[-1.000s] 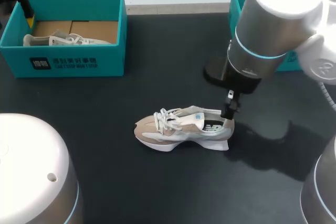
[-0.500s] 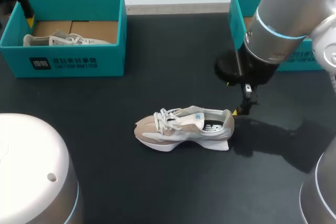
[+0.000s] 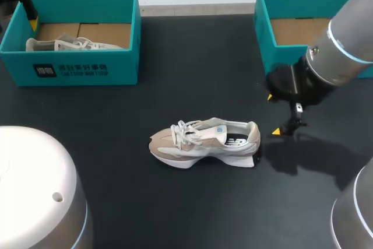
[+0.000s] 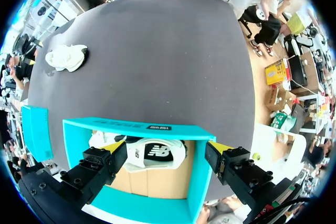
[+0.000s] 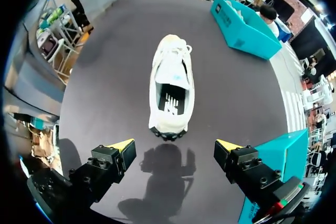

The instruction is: Take the shoe out of the shoebox, open the shoe tongue, remove and reinsert the insole, then place the shoe into the shoebox

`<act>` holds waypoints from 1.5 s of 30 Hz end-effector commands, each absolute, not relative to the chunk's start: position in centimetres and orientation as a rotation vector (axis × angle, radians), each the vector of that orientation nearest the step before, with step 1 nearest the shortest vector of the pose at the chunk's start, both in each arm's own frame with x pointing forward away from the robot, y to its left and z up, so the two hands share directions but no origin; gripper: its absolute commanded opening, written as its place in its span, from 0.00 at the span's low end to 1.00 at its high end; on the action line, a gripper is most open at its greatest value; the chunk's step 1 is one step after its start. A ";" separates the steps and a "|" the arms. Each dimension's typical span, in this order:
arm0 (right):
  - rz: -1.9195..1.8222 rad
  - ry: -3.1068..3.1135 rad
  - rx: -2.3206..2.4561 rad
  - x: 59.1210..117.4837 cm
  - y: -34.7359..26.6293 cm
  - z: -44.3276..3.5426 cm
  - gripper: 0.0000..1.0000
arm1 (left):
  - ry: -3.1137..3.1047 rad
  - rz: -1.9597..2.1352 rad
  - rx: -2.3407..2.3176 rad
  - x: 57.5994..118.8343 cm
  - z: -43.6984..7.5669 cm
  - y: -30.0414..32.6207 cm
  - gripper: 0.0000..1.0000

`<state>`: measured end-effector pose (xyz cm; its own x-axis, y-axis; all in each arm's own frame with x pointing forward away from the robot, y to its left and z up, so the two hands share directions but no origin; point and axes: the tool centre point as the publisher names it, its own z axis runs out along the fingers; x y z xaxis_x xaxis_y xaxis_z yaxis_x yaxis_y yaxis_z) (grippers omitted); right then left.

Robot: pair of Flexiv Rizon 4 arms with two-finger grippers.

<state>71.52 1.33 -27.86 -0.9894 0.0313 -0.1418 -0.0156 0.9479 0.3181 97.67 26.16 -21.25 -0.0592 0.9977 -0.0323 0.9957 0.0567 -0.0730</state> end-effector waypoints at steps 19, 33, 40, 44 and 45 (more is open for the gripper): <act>1.469 2.673 -0.088 71.8 -2.1 -33.7 1.00 | -2.263 0.115 -2.138 97.6 -21.2 26.2 1.00; 1.525 2.644 -0.033 72.1 -2.5 -37.2 1.00 | -2.263 0.115 -2.138 97.6 -21.2 26.2 1.00; 1.501 2.640 -0.007 72.3 -2.4 -37.5 1.00 | -2.263 0.115 -2.138 97.6 -21.2 26.2 1.00; 1.501 2.640 -0.007 72.3 -2.4 -37.5 1.00 | -2.263 0.115 -2.138 97.6 -21.2 26.2 1.00; 1.501 2.640 -0.007 72.3 -2.4 -37.5 1.00 | -2.263 0.115 -2.138 97.6 -21.2 26.2 1.00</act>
<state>72.30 -2.42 -37.66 -0.9946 0.0471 -0.0924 -0.0556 0.5092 0.8589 97.67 26.16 -21.25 -0.0592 0.9977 -0.0323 0.9957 0.0567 -0.0730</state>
